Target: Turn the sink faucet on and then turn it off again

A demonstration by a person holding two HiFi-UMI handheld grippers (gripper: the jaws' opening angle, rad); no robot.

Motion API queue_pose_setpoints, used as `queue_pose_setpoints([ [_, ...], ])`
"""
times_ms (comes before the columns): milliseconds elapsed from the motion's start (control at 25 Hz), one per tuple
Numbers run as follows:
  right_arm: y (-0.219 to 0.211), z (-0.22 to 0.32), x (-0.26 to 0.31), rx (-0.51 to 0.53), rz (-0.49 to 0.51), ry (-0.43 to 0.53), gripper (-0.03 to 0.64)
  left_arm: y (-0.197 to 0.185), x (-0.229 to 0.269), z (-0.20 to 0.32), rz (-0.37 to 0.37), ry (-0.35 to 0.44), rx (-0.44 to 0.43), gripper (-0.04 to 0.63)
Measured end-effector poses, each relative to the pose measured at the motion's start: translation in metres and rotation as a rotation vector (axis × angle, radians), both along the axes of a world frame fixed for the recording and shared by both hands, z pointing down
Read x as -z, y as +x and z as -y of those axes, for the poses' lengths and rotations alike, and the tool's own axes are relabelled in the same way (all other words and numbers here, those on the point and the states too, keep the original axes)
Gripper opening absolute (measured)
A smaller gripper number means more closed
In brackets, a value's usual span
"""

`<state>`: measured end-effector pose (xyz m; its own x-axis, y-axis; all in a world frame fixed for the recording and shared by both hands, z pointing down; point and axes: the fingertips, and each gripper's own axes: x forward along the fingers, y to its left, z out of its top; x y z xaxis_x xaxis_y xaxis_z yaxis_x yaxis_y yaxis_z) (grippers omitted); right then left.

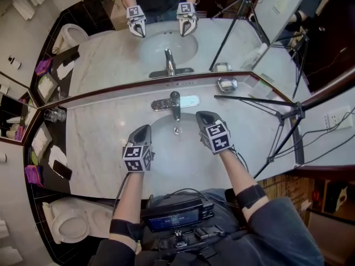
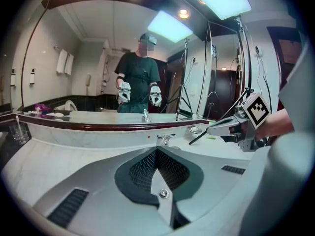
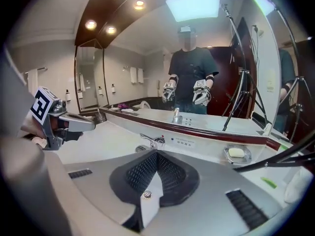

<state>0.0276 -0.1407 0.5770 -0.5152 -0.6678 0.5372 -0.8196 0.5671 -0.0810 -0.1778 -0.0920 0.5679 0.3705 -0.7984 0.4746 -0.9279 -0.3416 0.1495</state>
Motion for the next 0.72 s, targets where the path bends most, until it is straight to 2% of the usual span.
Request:
queue_pose_setpoints([
  [160, 0.019, -0.011, -0.008, -0.063, 0.087, -0.028, 0.020, 0.001, 0.002, -0.004, 0.004, 0.001, -0.007, 0.005],
  [320, 0.028, -0.020, -0.010, -0.094, 0.113, -0.037, 0.020, 0.001, 0.003, -0.006, 0.030, -0.001, -0.011, 0.005],
  [560, 0.031, -0.024, -0.011, -0.103, 0.115, -0.026, 0.020, 0.004, 0.007, -0.007, 0.042, 0.019, -0.014, 0.005],
  [720, 0.026, -0.017, -0.008, -0.084, 0.070, 0.010, 0.021, 0.004, 0.007, -0.007, 0.041, 0.022, -0.014, 0.005],
])
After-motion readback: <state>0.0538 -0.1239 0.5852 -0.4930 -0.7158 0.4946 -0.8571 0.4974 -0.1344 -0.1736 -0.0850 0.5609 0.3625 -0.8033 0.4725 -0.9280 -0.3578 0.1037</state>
